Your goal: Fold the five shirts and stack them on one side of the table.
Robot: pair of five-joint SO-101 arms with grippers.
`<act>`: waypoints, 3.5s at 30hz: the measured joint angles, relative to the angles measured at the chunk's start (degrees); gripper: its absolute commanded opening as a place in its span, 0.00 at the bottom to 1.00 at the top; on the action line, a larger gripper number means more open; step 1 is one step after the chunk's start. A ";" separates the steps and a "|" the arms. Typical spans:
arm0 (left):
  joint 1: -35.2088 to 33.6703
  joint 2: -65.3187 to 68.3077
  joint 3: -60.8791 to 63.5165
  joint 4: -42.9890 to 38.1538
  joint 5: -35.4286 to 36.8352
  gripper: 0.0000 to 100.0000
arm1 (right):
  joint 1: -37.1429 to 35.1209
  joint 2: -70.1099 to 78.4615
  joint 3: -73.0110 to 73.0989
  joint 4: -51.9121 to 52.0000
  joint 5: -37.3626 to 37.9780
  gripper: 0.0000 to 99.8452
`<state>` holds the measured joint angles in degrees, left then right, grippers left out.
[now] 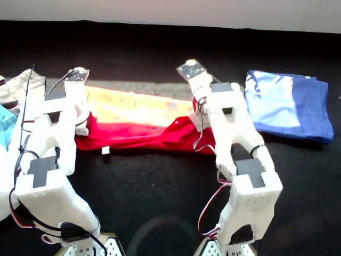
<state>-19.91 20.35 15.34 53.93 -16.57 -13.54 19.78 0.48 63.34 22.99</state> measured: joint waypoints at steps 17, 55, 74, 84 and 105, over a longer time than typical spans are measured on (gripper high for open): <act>0.00 0.00 0.00 0.00 0.00 0.01 | 2.11 -4.04 -10.37 20.75 -14.33 0.01; 0.00 0.00 0.00 0.00 0.00 0.01 | -14.95 -4.13 2.90 0.53 -9.49 0.01; 0.00 0.00 0.00 0.00 0.00 0.01 | -14.95 1.32 0.18 -0.97 -9.49 0.01; 0.97 -4.13 -4.40 8.26 5.01 0.02 | -9.14 -7.47 -12.04 9.41 -9.41 0.01; -3.52 20.31 -38.42 19.87 7.12 0.23 | -4.75 -33.93 -13.19 36.84 -1.23 0.01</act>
<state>-23.43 40.66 -23.08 73.80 -9.45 -18.29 -14.15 -12.70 100.18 21.76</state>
